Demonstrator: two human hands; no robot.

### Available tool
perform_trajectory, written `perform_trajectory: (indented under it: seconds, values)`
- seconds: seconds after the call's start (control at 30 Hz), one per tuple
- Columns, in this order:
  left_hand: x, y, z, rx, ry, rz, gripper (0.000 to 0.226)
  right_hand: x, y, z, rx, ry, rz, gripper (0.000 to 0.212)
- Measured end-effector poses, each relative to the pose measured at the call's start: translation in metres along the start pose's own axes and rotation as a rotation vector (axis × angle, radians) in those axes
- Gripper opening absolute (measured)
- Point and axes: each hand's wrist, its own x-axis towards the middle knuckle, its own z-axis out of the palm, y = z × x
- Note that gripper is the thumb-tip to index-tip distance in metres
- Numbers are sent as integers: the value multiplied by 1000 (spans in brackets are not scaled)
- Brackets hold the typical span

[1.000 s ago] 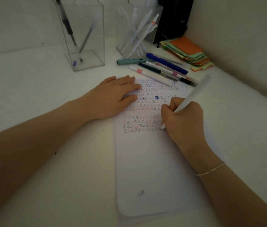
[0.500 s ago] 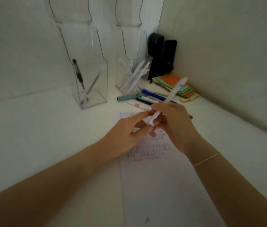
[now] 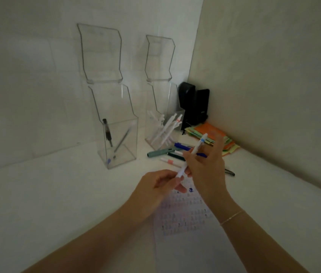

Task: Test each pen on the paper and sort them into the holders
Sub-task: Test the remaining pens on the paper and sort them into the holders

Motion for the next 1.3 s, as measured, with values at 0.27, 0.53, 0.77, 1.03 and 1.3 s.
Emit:
perform_trajectory:
  seconds: [0.27,0.53,0.77,1.03,1.3]
  values:
    - [2,-1,-6,79,59,39,18,19,-10,5,13,-79,-16,38]
    - [15,-40,-54,797,62,-51,54,119,-85,25,-117,164,-394,10]
    - [16,-50,-55,995,13,-54,59,154,-46,64,-521,-164,-310,9]
    - [16,-52,-56,997,31,-22,54,144,-36,63,-781,-366,-126,24]
    - [17,-51,-54,1004,39,-15,51,78,4,20,-992,-439,-514,21]
